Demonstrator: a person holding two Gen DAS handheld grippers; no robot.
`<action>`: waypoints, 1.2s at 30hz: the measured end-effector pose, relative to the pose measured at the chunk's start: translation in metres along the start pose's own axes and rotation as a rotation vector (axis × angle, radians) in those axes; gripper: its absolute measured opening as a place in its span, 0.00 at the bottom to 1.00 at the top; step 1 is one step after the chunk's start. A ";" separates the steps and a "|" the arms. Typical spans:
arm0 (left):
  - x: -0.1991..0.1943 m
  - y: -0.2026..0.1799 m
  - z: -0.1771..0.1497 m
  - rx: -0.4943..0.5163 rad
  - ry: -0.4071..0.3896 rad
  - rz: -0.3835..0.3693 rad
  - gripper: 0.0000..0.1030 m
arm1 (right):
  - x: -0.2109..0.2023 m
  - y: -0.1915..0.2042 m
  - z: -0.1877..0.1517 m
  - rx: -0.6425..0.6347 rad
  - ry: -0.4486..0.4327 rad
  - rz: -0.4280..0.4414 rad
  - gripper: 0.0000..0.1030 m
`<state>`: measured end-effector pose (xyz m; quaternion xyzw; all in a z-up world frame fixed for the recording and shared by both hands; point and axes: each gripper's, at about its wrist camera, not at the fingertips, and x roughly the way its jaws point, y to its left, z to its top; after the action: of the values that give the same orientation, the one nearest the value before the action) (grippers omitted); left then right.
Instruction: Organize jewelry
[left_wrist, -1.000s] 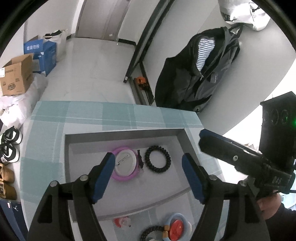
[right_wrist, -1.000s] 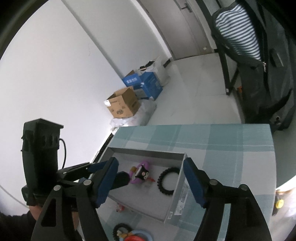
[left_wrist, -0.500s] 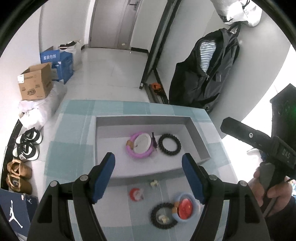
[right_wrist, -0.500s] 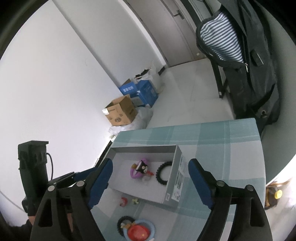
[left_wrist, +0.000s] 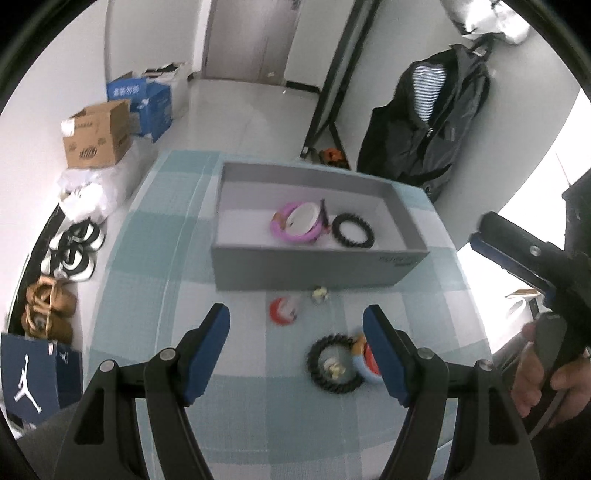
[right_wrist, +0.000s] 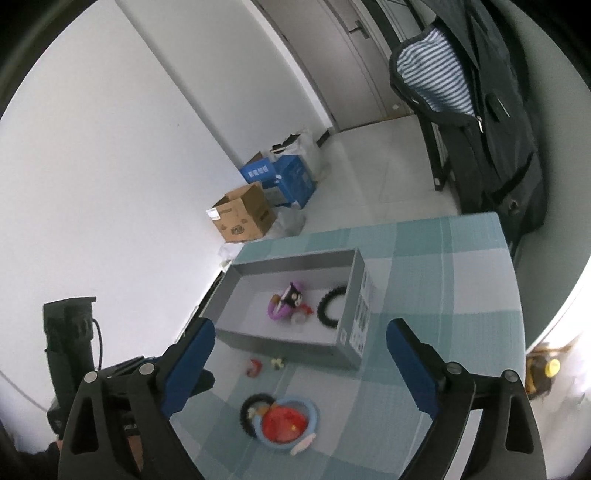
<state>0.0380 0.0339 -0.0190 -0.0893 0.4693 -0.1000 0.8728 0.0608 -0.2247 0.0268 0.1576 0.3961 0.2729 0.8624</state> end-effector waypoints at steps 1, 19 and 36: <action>0.002 0.004 -0.001 -0.017 0.010 -0.009 0.69 | -0.001 0.001 -0.003 0.003 0.001 0.002 0.94; 0.043 0.012 -0.002 -0.021 0.081 -0.009 0.37 | 0.010 -0.002 -0.044 0.044 0.102 -0.087 0.96; 0.047 0.003 0.004 0.048 0.088 0.013 0.11 | 0.022 -0.001 -0.050 0.042 0.132 -0.099 0.96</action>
<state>0.0668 0.0246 -0.0551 -0.0608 0.5053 -0.1095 0.8538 0.0350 -0.2096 -0.0188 0.1376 0.4652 0.2314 0.8433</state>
